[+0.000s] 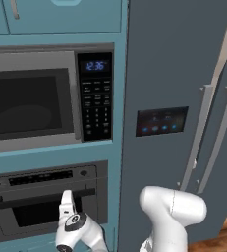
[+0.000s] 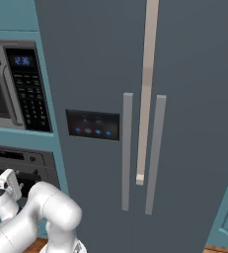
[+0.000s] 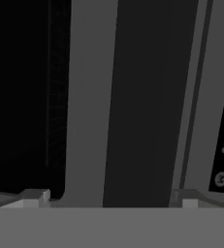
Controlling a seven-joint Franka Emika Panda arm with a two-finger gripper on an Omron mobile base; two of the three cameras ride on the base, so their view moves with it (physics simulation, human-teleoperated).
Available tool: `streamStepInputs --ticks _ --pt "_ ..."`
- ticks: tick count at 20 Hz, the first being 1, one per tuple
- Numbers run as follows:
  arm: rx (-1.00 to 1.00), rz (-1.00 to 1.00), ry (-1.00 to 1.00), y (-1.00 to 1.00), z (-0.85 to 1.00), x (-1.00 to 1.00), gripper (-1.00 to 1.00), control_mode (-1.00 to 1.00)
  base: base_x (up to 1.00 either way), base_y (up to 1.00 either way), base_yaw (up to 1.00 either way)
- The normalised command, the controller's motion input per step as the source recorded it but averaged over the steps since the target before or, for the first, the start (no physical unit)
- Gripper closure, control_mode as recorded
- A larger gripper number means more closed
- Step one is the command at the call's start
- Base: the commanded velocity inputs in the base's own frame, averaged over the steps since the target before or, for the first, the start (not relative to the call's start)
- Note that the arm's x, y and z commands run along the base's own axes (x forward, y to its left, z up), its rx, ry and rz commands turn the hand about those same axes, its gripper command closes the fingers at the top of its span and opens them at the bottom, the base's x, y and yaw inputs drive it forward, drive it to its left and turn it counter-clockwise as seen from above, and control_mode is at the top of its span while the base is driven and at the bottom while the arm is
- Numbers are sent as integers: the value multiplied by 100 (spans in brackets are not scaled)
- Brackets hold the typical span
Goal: Take the fish from the oven and place it on the plate on the counter.
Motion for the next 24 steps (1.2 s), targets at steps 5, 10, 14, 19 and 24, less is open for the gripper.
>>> streamStepInputs --ticks 5,10,14,19,24 --pt "0 0 0 0 5 14 -100 -100 0 0 0" --pt "0 0 0 0 8 30 -100 -100 0 0 0" --pt "0 0 0 0 0 43 -100 -100 0 0 0" --pt "0 0 0 0 -8 43 100 -100 0 0 0" --pt "0 0 16 4 -11 -8 100 -100 0 0 0"
